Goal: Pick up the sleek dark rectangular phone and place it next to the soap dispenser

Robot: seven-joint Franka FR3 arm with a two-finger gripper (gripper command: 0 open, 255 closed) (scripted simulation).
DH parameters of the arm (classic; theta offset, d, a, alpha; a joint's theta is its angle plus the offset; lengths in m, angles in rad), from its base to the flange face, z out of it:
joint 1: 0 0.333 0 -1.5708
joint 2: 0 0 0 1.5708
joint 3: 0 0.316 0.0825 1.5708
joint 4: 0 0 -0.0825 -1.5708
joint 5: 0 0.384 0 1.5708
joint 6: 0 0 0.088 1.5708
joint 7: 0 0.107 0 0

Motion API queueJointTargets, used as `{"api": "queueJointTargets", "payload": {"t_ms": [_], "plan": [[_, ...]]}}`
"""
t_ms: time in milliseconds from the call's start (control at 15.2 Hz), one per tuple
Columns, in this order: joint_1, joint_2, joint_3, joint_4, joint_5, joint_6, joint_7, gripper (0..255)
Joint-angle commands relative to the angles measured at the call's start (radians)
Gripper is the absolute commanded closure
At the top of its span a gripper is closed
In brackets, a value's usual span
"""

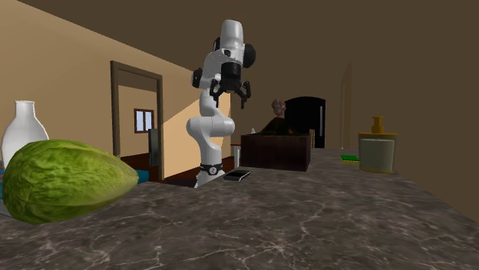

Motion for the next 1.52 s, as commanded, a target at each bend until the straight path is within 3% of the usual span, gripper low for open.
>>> {"api": "queueJointTargets", "payload": {"t_ms": [0,462,924,1452], "plan": [[-0.010,0.017,0.026,-0.052,0.011,0.075,0.056,0],[-0.057,0.140,0.111,-0.197,0.031,0.354,0.237,0],[-0.139,0.365,0.218,-0.258,0.003,0.647,0.446,0],[-0.180,0.477,0.244,-0.280,-0.045,0.779,0.481,0]]}}
